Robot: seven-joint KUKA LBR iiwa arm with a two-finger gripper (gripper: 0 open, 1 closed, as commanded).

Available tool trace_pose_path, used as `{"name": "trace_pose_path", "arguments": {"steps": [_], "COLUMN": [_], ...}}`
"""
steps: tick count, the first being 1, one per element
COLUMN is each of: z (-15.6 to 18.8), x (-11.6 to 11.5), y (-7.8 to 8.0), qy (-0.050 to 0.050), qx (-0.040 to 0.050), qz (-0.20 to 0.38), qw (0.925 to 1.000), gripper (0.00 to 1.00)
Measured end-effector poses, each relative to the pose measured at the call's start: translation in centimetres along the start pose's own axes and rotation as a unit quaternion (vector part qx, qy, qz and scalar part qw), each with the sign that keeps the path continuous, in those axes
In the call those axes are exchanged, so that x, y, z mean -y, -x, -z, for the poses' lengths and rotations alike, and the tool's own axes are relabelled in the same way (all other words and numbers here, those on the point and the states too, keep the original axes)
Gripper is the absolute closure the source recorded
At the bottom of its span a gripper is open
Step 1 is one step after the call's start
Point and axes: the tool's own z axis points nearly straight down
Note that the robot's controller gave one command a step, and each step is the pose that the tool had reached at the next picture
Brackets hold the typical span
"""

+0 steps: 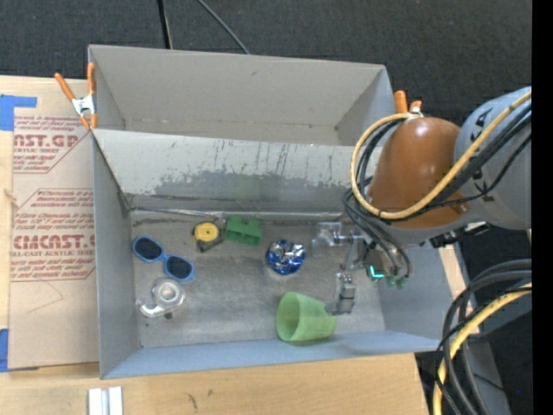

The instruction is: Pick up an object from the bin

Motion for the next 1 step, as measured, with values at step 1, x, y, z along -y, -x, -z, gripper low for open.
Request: {"name": "trace_pose_path", "arguments": {"steps": [1], "z": [-3.17], "x": [-3.48], "y": [8.54], "qy": [0.001], "qx": [0.0062], "qz": [0.01], "qw": [0.9999], "gripper": [0.0]}}
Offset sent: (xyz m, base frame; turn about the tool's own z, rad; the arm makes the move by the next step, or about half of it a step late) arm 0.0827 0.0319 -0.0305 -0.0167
